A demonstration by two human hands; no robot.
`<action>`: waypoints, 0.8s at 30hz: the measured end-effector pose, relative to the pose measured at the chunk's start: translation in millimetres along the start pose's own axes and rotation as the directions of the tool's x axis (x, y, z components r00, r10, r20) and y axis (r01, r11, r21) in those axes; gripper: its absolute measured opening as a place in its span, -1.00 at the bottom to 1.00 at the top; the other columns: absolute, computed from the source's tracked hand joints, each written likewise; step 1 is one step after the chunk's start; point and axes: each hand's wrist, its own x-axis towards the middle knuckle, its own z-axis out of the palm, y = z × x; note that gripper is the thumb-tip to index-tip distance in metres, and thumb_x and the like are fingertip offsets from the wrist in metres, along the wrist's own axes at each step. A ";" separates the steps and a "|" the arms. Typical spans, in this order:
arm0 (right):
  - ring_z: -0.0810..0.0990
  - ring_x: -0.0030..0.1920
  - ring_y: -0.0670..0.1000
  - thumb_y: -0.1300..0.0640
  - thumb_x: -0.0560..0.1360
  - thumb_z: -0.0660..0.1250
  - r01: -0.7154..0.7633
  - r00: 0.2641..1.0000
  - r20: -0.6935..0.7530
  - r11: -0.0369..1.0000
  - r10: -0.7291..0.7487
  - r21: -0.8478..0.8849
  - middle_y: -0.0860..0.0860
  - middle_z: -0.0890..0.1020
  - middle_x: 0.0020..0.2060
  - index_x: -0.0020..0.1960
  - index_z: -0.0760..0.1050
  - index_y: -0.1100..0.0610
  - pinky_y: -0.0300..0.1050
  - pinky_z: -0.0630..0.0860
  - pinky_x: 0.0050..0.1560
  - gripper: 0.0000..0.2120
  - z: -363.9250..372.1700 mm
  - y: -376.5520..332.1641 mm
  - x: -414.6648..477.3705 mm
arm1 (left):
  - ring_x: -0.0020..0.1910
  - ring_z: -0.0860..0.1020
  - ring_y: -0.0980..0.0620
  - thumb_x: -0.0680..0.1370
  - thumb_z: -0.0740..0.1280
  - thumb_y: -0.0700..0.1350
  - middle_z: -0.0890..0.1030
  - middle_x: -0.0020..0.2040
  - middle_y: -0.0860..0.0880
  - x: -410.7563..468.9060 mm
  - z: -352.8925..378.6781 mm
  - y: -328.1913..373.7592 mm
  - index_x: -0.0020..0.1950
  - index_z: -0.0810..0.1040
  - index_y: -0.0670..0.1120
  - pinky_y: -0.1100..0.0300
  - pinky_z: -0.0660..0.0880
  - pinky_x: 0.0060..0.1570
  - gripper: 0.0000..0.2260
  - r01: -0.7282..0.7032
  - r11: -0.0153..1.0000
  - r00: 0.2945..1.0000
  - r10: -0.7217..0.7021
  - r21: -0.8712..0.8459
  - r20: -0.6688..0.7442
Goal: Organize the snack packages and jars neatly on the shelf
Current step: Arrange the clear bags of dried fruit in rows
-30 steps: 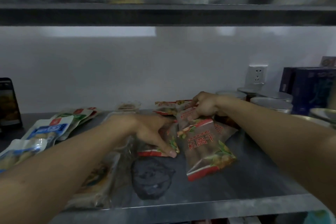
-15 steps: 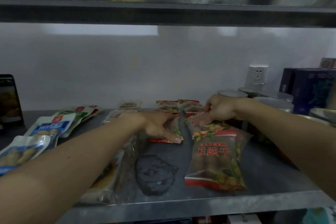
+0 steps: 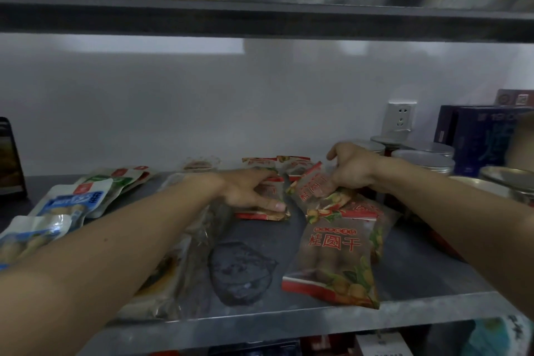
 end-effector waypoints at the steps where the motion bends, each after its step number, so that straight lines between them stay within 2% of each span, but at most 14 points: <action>1: 0.49 0.23 0.13 0.10 0.18 0.67 0.012 0.999 -0.031 1.000 -0.012 0.021 0.10 0.50 0.24 0.43 0.28 0.18 -0.03 0.47 0.25 -0.06 0.0 -1.2 1.5 | 0.48 0.23 0.00 0.43 0.27 0.35 0.20 0.55 0.02 -2.7 -2.6 0.1 0.56 0.08 0.02 0.10 0.17 0.46 -0.18 -0.012 0.999 0.999 0.010 -0.039 -0.044; 3: 0.50 0.24 0.13 0.14 0.13 0.69 0.048 0.996 -0.081 0.997 -0.043 0.068 0.11 0.50 0.25 0.45 0.25 0.14 0.00 0.49 0.25 0.00 -1.9 -5.4 5.0 | 0.48 0.23 0.00 0.52 0.26 0.23 0.22 0.54 -0.01 -7.7 -10.3 1.3 0.56 0.10 0.01 0.18 0.16 0.39 -0.30 -0.039 0.996 0.984 0.024 -0.085 -0.178; 5: 0.54 0.17 0.11 0.19 0.13 0.69 0.098 0.988 -0.129 0.989 -0.084 0.110 0.11 0.54 0.19 0.45 0.24 0.11 -0.06 0.53 0.18 0.01 -5.6 -12.1 6.7 | 0.46 0.28 0.01 0.52 0.30 0.17 0.29 0.51 -0.04 -10.5 -19.7 4.1 0.54 0.14 0.02 0.21 0.22 0.33 -0.34 -0.083 0.982 0.951 0.028 -0.168 -0.308; 8: 0.57 0.04 0.05 0.25 0.17 0.66 0.222 0.957 -0.209 0.971 -0.199 0.092 0.08 0.58 0.10 0.44 0.23 0.06 -0.18 0.50 -0.06 -0.03 -14.4 -23.7 5.2 | 0.38 0.38 0.01 0.48 0.39 0.14 0.40 0.42 -0.05 -10.5 -32.9 10.5 0.52 0.17 0.09 0.19 0.35 0.26 -0.32 -0.143 0.939 0.897 -0.010 -0.312 -0.441; 10: 0.58 -0.01 0.02 0.27 0.17 0.66 0.323 0.923 -0.238 0.945 -0.302 0.055 0.05 0.59 0.06 0.43 0.24 0.03 -0.21 0.50 -0.13 -0.05 -21.5 -30.0 1.4 | 0.34 0.40 0.01 0.45 0.44 0.11 0.42 0.39 -0.04 -11.5 -39.6 17.7 0.52 0.15 0.11 0.20 0.38 0.20 -0.27 -0.172 0.908 0.877 -0.035 -0.381 -0.478; 13: 0.61 -0.02 0.00 0.27 0.12 0.67 0.454 0.874 -0.222 0.889 -0.432 0.060 0.01 0.61 -0.04 0.40 0.27 -0.03 -0.09 0.60 -0.05 -0.02 -32.6 -36.4 -5.4 | 0.31 0.42 0.02 0.38 0.52 0.06 0.42 0.36 0.01 -13.5 -44.0 28.7 0.50 0.21 0.11 0.18 0.41 0.22 -0.23 -0.218 0.905 0.860 0.002 -0.364 -0.511; 15: 0.63 -0.06 -0.02 0.30 0.08 0.68 0.506 0.851 -0.217 0.857 -0.478 0.096 0.01 0.62 -0.10 0.38 0.29 -0.06 -0.03 0.63 -0.01 -0.01 -37.3 -37.9 -7.2 | 0.24 0.48 0.04 0.36 0.54 0.01 0.50 0.27 0.04 -14.6 -44.8 33.5 0.40 0.39 0.06 0.14 0.45 0.23 -0.35 -0.247 0.902 0.854 0.030 -0.355 -0.519; 17: 0.63 -0.06 -0.01 0.28 0.07 0.68 0.539 0.831 -0.231 0.835 -0.507 0.107 0.01 0.62 -0.09 0.38 0.29 -0.07 -0.02 0.63 0.01 0.00 -39.9 -38.6 -9.6 | 0.10 0.57 0.06 0.34 0.56 -0.03 0.60 0.09 0.07 -15.5 -44.9 35.4 0.20 0.56 -0.02 0.09 0.52 0.16 -0.53 -0.287 0.879 0.833 0.032 -0.382 -0.552; 19: 0.61 0.02 -0.02 0.19 0.09 0.69 0.554 0.805 -0.308 0.828 -0.507 0.086 -0.02 0.60 0.02 0.41 0.27 -0.06 -0.04 0.60 0.08 0.00 -39.8 -38.6 -11.1 | -0.01 0.59 0.09 0.32 0.58 -0.07 0.62 -0.04 0.09 -16.2 -44.4 34.6 0.05 0.60 -0.06 0.13 0.56 0.06 -0.65 -0.310 0.856 0.789 -0.011 -0.413 -0.615; 21: 0.55 0.11 -0.02 0.05 0.12 0.67 0.510 0.803 -0.412 0.854 -0.430 0.104 -0.04 0.53 0.14 0.45 0.21 -0.03 -0.08 0.56 0.10 0.02 -39.1 -37.7 -11.2 | -0.08 0.58 0.10 0.31 0.58 -0.11 0.60 -0.10 0.08 -15.8 -42.7 32.8 -0.03 0.58 -0.07 0.28 0.57 -0.13 -0.70 -0.334 0.798 0.730 -0.117 -0.501 -0.673; 22: 0.52 0.13 -0.01 0.00 0.12 0.66 0.468 0.827 -0.430 0.868 -0.364 0.166 -0.04 0.49 0.17 0.46 0.18 -0.02 -0.06 0.56 0.10 0.04 -38.5 -36.6 -11.5 | -0.12 0.58 0.10 0.30 0.59 -0.13 0.60 -0.11 0.04 -15.8 -41.5 32.2 -0.06 0.57 -0.08 0.34 0.56 -0.24 -0.70 -0.355 0.735 0.710 -0.191 -0.578 -0.678; 24: 0.56 0.11 0.03 -0.04 0.17 0.64 0.366 0.904 -0.354 0.860 -0.239 0.355 0.01 0.50 0.18 0.46 0.19 0.02 -0.01 0.58 0.10 -0.01 -34.1 -33.6 -11.8 | -0.16 0.62 0.04 0.29 0.60 -0.16 0.63 -0.10 -0.06 -15.8 -39.1 32.9 -0.07 0.53 -0.12 0.31 0.55 -0.35 -0.67 -0.396 0.575 0.695 -0.323 -0.716 -0.643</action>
